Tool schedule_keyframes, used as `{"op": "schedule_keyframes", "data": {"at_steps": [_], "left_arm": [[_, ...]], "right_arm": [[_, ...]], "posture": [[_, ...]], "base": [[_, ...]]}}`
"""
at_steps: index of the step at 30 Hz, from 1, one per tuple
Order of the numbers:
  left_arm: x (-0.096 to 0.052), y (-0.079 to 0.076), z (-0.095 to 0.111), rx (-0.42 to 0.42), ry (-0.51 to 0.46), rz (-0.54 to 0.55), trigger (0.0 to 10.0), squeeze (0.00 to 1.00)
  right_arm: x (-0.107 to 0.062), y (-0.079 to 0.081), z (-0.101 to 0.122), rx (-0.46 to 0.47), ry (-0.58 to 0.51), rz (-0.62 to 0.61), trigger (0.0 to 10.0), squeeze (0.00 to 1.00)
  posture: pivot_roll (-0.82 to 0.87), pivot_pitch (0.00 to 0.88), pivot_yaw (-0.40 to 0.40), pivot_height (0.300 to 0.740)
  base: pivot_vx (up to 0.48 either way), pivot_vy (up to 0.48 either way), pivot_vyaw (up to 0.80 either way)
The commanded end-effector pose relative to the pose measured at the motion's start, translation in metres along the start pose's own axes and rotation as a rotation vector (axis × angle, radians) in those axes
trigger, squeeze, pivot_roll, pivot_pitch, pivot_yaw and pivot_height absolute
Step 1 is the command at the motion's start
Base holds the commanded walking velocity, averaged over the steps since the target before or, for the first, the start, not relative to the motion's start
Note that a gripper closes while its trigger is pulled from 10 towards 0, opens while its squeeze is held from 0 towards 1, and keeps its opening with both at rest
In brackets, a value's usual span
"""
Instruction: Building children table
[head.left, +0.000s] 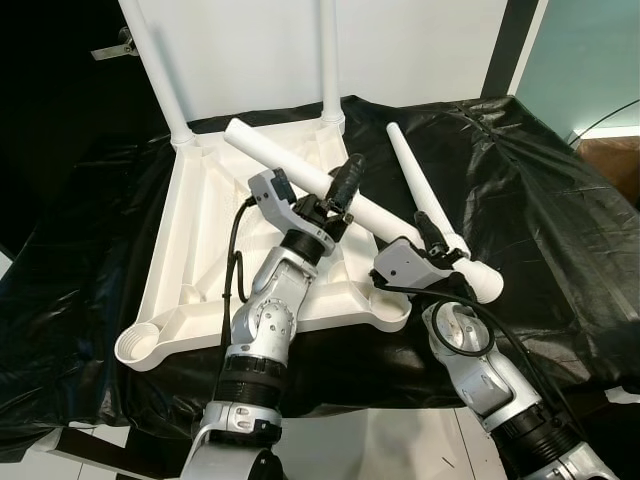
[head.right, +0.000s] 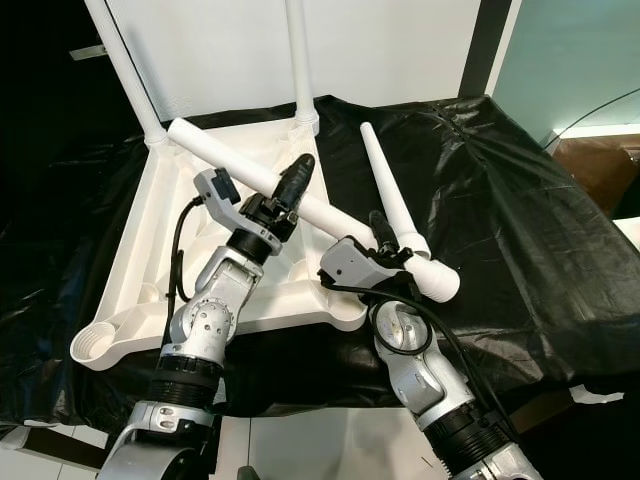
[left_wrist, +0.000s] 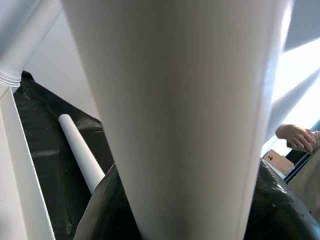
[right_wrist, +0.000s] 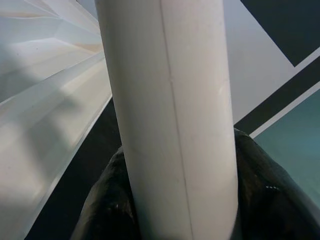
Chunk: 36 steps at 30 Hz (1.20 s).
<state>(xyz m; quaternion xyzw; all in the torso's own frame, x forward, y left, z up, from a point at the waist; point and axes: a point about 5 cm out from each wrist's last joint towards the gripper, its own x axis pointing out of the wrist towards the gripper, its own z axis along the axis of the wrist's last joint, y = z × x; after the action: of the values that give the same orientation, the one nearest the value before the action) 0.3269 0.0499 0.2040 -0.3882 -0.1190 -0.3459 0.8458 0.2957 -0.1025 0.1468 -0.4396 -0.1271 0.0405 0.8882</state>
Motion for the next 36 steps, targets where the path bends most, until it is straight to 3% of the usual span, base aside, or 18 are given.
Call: {"op": "schedule_keyframes", "data": {"at_steps": [1, 7, 23, 24, 26, 27, 29, 30, 32, 33, 36], "left_arm": [[0.000, -0.007, -0.005, 0.001, 0.017, -0.103, 0.0, 0.06], [0.001, -0.009, -0.005, 0.004, 0.019, -0.114, 0.0, 0.00], [0.002, -0.011, -0.006, -0.001, 0.032, -0.134, 0.0, 0.00], [0.001, -0.012, -0.008, -0.005, 0.043, -0.146, 0.0, 0.00], [0.001, -0.012, -0.008, -0.005, 0.043, -0.146, 0.0, 0.00], [0.001, -0.012, -0.009, -0.007, 0.051, -0.156, 0.0, 0.00], [0.000, -0.013, -0.009, -0.006, 0.063, -0.178, 0.0, 0.00], [0.000, -0.013, -0.008, -0.003, 0.068, -0.189, 0.0, 0.00], [0.000, -0.013, -0.008, -0.002, 0.068, -0.190, 0.0, 0.00], [0.001, -0.013, -0.008, -0.002, 0.068, -0.191, 0.0, 0.00], [0.000, -0.014, -0.010, -0.004, 0.072, -0.199, 0.0, 0.00]], "right_arm": [[0.004, -0.002, 0.001, 0.006, -0.007, -0.002, 10.0, 0.00], [0.005, -0.002, 0.002, 0.025, 0.002, -0.008, 10.0, 0.00], [0.006, -0.007, -0.003, 0.092, 0.046, -0.027, 10.0, 0.00], [0.007, -0.008, -0.005, 0.174, 0.073, -0.027, 10.0, 0.00], [0.007, -0.008, -0.005, 0.174, 0.073, -0.027, 10.0, 0.00], [0.007, -0.008, -0.005, 0.248, 0.091, -0.015, 10.0, 1.00], [0.007, -0.007, -0.002, 0.447, 0.115, 0.037, 10.0, 1.00], [0.006, -0.002, 0.004, 0.546, 0.119, 0.153, 10.0, 1.00], [0.006, 0.001, 0.007, 0.563, 0.118, 0.216, 10.0, 1.00], [0.005, 0.004, 0.009, 0.570, 0.116, 0.255, 10.0, 0.06], [-0.001, 0.005, 0.020, 0.606, 0.084, 0.406, 10.0, 0.00]], "posture": [[-0.12, 0.016, 0.071, 0.740], [-0.13, 0.017, 0.075, 0.740], [-0.13, 0.012, 0.083, 0.740], [-0.13, 0.011, 0.084, 0.740], [-0.13, 0.011, 0.084, 0.740], [-0.13, 0.011, 0.084, 0.740], [-0.13, 0.009, 0.084, 0.740], [-0.14, 0.009, 0.085, 0.740], [-0.14, 0.009, 0.085, 0.740], [-0.14, 0.009, 0.085, 0.740], [-0.15, 0.009, 0.080, 0.740]], "base": [[0.000, 0.000, 0.00], [0.000, 0.000, 0.00], [0.000, 0.000, 0.00], [0.000, 0.000, 0.00], [0.000, 0.000, 0.00], [0.000, 0.000, 0.00], [0.000, 0.000, 0.00], [0.000, 0.000, 0.00], [0.000, 0.000, 0.00], [0.000, 0.000, 0.00], [0.000, 0.000, 0.00]]}}
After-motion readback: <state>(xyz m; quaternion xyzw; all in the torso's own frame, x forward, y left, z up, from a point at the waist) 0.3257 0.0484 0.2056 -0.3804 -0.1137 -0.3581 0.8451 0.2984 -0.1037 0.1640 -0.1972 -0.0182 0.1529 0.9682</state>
